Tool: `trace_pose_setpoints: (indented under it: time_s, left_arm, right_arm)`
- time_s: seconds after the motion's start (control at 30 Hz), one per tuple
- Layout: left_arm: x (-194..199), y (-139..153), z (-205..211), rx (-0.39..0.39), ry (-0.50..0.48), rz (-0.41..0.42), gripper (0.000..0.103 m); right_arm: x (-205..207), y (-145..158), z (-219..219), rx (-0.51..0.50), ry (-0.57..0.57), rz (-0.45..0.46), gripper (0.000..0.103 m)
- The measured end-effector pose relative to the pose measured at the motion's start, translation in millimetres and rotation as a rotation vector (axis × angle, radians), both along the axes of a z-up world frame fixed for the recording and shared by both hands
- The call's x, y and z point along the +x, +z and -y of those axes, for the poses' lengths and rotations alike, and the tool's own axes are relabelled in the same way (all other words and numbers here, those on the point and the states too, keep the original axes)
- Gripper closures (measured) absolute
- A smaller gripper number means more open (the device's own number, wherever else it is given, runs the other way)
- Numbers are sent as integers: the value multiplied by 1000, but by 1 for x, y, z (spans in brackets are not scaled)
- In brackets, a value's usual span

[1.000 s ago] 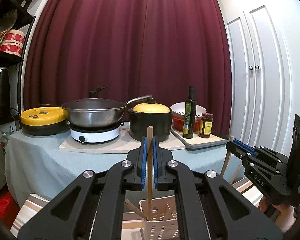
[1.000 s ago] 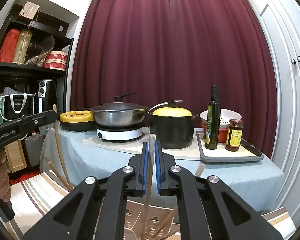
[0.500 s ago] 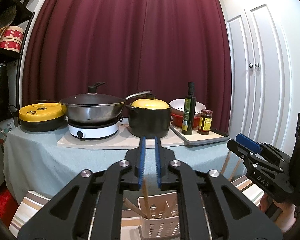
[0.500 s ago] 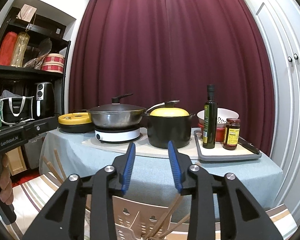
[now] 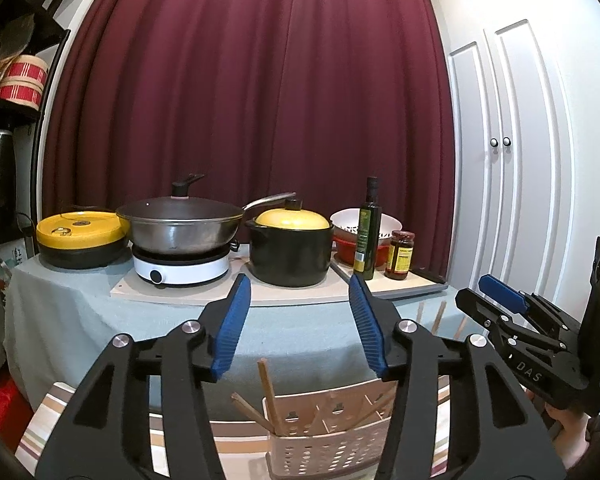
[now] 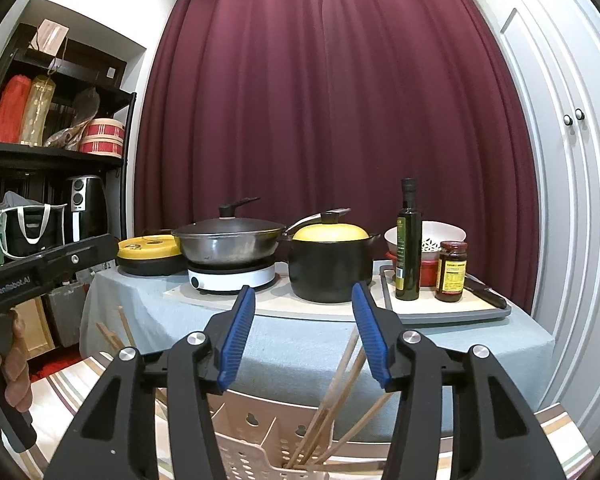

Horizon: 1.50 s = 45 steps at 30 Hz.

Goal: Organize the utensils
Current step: 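Open the right tool into the caddy while the left tool opens too, then pull both open tools back from the caddy toward the table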

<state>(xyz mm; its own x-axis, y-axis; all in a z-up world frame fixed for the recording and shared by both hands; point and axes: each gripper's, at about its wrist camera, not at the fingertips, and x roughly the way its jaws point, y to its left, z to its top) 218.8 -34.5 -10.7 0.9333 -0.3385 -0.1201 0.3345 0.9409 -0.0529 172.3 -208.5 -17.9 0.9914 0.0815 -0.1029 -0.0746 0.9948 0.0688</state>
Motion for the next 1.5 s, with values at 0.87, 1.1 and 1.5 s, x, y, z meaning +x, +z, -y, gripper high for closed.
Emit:
trace_pose_setpoints:
  time_s: [0.87, 1.1, 1.5]
  left_arm:
    - [-112, -25, -4, 14, 39, -73, 41]
    - [-137, -61, -2, 42, 48, -155, 40]
    - [-170, -160, 9, 127, 2, -345, 40]
  right_arm:
    - [-89, -24, 21, 12, -47, -102, 48]
    - [-115, -57, 15, 5, -41, -190, 48]
    - [-157, -134, 7, -14, -5, -357, 48]
